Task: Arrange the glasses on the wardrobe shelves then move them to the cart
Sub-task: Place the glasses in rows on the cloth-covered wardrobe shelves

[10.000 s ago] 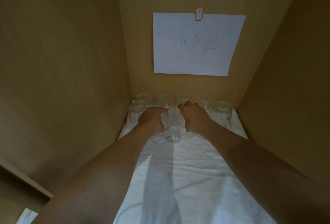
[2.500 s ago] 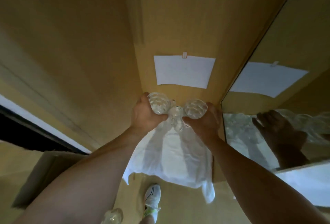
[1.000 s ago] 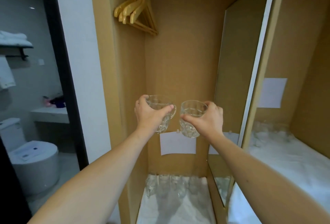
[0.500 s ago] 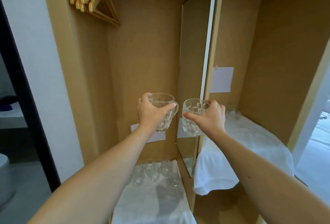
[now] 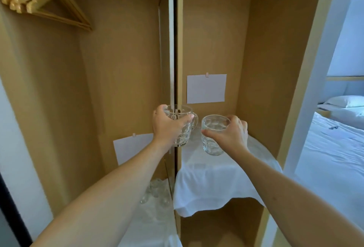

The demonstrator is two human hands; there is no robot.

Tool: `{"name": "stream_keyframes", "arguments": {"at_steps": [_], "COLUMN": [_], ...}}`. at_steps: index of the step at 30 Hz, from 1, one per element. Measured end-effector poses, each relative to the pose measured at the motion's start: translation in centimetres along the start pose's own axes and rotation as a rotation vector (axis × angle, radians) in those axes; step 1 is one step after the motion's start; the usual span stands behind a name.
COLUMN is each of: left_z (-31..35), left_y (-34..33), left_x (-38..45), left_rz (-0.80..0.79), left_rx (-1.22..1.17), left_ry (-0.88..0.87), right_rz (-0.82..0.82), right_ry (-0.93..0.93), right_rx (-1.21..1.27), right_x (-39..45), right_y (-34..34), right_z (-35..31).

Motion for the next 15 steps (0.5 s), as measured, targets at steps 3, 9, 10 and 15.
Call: {"name": "stream_keyframes", "arguments": {"at_steps": [3, 9, 10, 15], "left_z": [0.6, 0.4, 0.3, -1.1], "left_y": [-3.0, -7.1, -7.6, -10.1], "left_x": [-1.5, -4.0, -4.5, -6.0], "left_rz": [-0.006, 0.008, 0.014, 0.013], "left_rx": [-0.035, -0.051, -0.042, 0.008], "left_ry": [0.014, 0.068, 0.074, 0.101], "right_rz": [-0.019, -0.041, -0.046, -0.074], "right_ry": [0.003, 0.022, 0.019, -0.007], "right_rx": [0.004, -0.009, -0.009, -0.012], "right_x": [1.7, 4.2, 4.5, 5.1], "right_y": [1.5, 3.6, 3.8, 3.8], "right_z": [2.6, 6.7, 7.3, 10.3]}}
Point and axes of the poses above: each hand's wrist, its own x-axis towards the middle knuckle, its own y-axis out of the back of the hand, z = x × y, the point moved 9 cm from there along x, towards the middle knuckle, and after that the axes turned 13 degrees about z, right-handed, at the moved point
